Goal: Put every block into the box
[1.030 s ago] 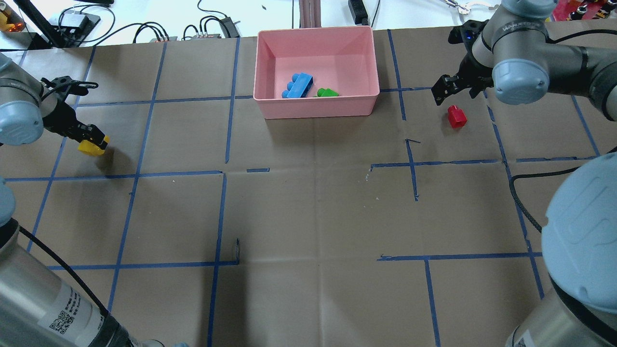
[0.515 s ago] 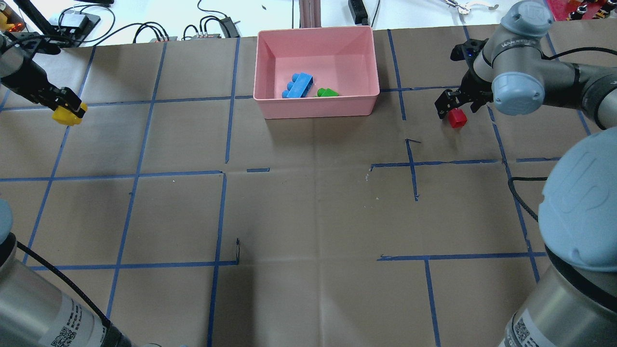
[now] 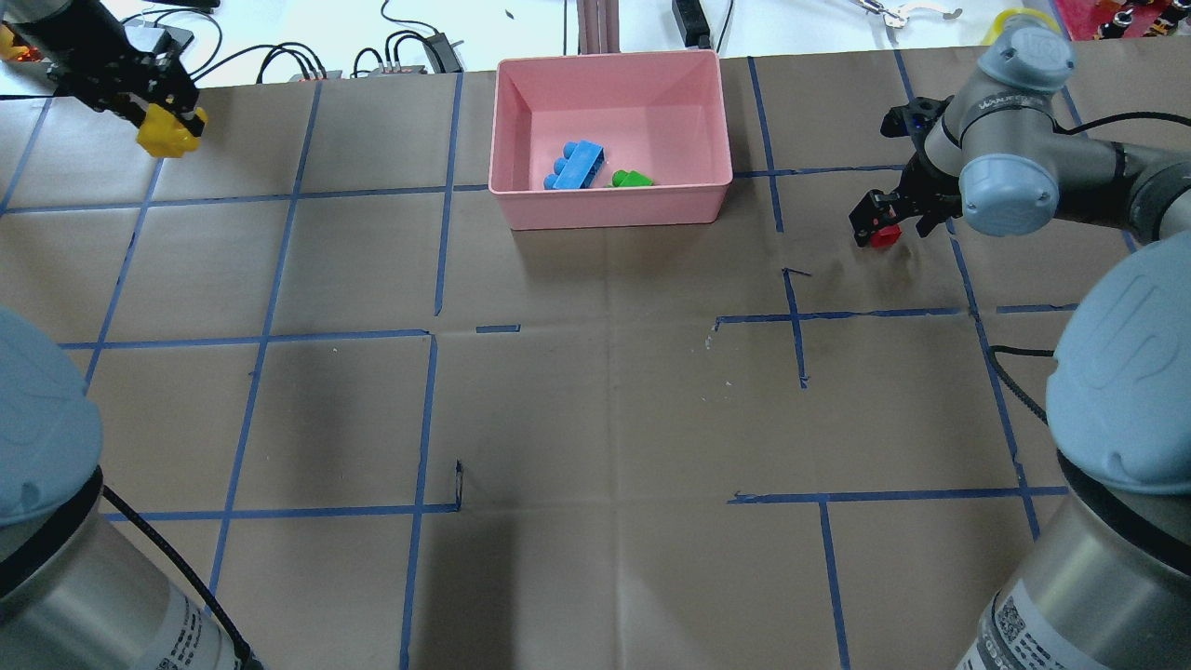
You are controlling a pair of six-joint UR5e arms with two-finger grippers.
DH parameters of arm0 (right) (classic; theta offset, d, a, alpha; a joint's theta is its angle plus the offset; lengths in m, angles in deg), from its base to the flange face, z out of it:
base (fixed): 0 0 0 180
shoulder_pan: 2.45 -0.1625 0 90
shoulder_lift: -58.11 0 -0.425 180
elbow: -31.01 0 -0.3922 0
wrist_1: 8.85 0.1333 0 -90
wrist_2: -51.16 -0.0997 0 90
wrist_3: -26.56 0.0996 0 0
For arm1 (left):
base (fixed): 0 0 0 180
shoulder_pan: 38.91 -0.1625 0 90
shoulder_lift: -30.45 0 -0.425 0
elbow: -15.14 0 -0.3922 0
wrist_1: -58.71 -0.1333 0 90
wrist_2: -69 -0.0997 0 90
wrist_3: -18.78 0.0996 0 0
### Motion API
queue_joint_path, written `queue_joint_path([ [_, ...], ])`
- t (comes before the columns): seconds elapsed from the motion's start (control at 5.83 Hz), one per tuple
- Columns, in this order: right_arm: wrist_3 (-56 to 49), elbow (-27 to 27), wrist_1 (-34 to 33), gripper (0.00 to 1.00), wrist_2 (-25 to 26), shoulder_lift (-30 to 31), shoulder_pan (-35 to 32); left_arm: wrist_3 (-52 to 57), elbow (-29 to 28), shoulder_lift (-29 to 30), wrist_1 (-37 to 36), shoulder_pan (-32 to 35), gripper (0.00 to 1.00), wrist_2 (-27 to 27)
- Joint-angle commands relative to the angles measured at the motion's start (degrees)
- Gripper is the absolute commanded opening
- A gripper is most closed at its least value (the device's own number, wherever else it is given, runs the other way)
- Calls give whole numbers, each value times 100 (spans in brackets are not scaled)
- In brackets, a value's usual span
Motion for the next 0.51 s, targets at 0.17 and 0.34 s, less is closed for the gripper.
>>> queue_joint_path([
  [0.17, 33, -76, 1, 90, -25, -13, -8, -3150, -1067, 797, -19, 1814, 13, 391],
  [0.34, 33, -50, -7, 77, -25, -13, -8, -3709, -1655, 1401, -132, 2177, 13, 392],
])
